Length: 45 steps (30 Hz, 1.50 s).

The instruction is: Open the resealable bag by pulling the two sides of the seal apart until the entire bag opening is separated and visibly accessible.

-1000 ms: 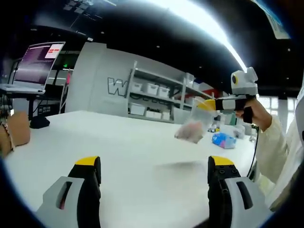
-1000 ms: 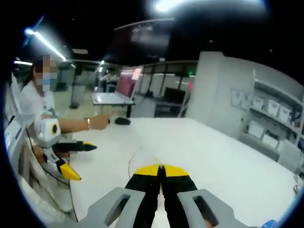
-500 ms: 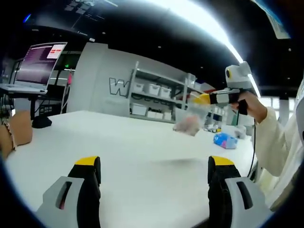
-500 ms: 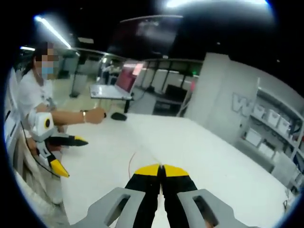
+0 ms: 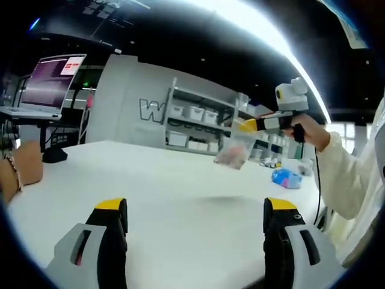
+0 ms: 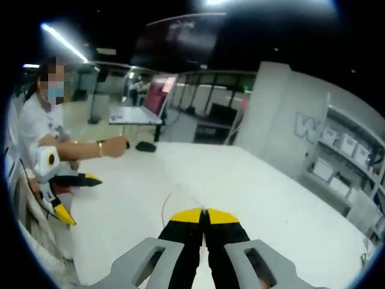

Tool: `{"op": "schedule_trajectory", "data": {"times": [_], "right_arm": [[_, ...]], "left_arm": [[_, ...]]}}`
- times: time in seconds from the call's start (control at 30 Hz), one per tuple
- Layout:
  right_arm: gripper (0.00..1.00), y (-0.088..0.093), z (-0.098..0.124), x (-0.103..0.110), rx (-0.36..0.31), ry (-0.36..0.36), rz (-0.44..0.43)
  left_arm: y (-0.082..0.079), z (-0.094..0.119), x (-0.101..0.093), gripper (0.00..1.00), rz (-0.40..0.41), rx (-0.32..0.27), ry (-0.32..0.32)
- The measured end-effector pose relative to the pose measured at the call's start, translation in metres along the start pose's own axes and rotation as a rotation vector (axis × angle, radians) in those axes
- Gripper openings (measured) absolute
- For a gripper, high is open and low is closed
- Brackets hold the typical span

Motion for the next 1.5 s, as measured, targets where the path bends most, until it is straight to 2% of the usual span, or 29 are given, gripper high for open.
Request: {"op": "schedule_trajectory", "data": {"times": [0.4,0.77,1.5], "right_arm": [[0.00,0.005,-0.018,-0.012,0.037,-0.006,-0.002],[0.00,0.003,-0.033,-0.017,0.034,-0.023,-0.043],[0.00,0.023,-0.070,-0.042,0.078,0.016,-0.064]], "left_arm": [[-0.002,-0.001,0.003,0.92,-0.003,0.000,-0.002],[-0.002,-0.002,0.005,0.92,-0.008,0.006,-0.006],[-0.002,0.002,0.011,0.93,-0.012,0.011,-0.028]]}}
Point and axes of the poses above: the point that each gripper's makers call its tool centre point, and the gripper's own axes: z roughly backward along the fingers, x roughly to its left, y roughly out of its underside, the point moved 2 cm from there along z, roughly backward along the fingers, and after that the axes turned 8 degrees about y, right-handed, at the moved point
